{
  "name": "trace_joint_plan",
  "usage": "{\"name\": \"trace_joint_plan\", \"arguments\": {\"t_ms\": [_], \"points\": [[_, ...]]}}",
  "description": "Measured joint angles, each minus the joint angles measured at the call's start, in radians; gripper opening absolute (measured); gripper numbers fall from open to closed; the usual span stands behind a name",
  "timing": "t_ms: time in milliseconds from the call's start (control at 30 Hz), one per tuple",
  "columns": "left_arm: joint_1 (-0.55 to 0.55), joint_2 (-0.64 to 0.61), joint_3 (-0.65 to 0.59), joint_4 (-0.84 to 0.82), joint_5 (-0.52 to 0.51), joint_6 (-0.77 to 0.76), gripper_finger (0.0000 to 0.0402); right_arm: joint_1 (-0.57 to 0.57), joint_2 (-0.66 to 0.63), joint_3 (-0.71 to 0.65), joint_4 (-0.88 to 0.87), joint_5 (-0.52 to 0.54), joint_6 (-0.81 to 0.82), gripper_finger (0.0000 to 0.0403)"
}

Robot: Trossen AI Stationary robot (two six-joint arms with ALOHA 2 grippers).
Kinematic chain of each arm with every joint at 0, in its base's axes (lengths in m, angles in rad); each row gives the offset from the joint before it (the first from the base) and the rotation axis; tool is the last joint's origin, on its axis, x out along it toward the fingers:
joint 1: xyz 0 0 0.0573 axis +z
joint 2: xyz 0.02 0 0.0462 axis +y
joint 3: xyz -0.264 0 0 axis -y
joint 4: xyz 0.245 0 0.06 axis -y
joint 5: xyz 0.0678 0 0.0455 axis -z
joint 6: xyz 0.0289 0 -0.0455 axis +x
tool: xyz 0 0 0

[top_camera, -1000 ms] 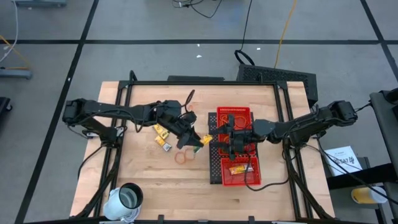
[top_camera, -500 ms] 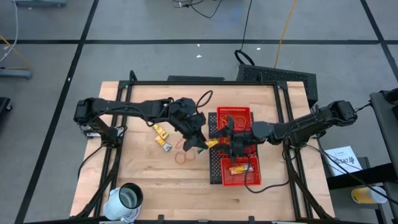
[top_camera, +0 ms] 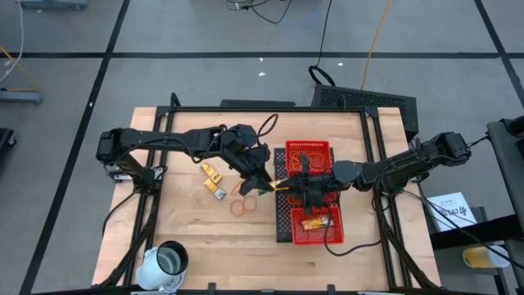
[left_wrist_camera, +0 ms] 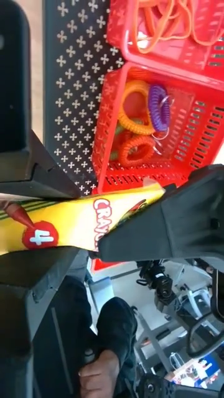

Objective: Pick & Place Office Desk Supplies
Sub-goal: Put the yellow pack of crayons into the bottom red bin on the shelf

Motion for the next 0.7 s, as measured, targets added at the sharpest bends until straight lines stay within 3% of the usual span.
{"name": "trace_joint_plan", "arguments": {"t_ms": [200,567,700], "points": [[-0.004,-0.009,0.000,0.018,-0.005,0.007,0.0117,-0.001,-0.002,0.001,0.002,-0.002,0.006,0.0020],[-0.013,-0.021,0.000,0.012,-0.015,0.026,0.0117,0.003,-0.004,0.000,0.008,0.063,-0.060,0.0052],[-0.024,-0.033,0.000,0.014,-0.014,0.025,0.0117,0.011,-0.005,0.000,0.003,0.074,-0.077,0.0083]]}}
